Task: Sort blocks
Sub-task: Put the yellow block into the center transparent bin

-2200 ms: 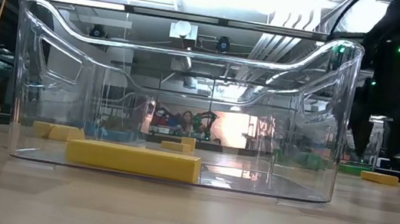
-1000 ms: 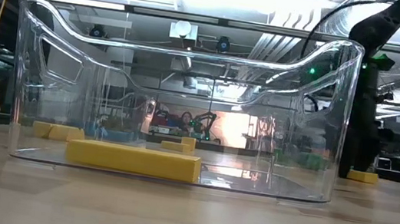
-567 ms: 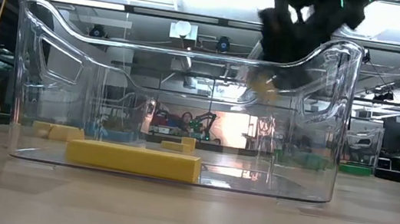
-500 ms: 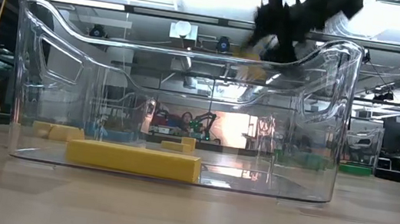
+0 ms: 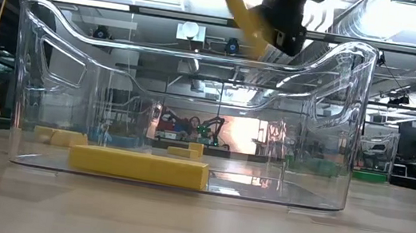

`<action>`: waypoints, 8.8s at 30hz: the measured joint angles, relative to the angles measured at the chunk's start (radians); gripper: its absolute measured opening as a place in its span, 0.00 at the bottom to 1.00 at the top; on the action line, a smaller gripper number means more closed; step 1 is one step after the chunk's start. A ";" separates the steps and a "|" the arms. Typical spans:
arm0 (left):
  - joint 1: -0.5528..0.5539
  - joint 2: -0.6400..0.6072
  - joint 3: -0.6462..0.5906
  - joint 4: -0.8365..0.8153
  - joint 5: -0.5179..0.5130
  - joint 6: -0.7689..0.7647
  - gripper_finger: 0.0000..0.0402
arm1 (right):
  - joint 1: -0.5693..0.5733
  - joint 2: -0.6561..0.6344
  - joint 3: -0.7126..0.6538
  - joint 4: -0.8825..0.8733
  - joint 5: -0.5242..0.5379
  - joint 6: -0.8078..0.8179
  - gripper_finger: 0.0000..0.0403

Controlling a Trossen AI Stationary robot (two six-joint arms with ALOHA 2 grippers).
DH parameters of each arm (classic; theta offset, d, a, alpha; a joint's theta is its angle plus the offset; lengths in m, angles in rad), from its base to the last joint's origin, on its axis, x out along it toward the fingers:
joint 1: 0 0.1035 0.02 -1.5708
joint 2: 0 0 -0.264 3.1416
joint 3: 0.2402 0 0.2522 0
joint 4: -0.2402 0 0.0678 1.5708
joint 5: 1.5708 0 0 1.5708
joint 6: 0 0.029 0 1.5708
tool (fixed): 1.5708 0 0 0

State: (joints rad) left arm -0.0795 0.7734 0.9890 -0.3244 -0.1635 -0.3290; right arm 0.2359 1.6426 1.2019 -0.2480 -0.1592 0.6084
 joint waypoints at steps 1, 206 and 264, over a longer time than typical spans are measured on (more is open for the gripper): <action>0.000 0.000 0.000 0.000 0.000 0.000 0.65 | 0.002 0.005 0.010 -0.003 0.007 -0.016 0.49; 0.079 0.763 -0.230 -0.331 0.039 -0.812 0.23 | -0.289 -0.108 0.551 -0.661 0.306 -0.520 0.62; -0.849 0.744 0.086 -0.705 0.176 -1.674 0.55 | -0.348 -0.104 0.550 -0.660 0.278 -0.538 0.62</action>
State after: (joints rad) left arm -0.9284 1.5174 1.0748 -1.0296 0.0130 -2.0032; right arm -0.1120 1.5387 1.7523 -0.9081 0.1184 0.0700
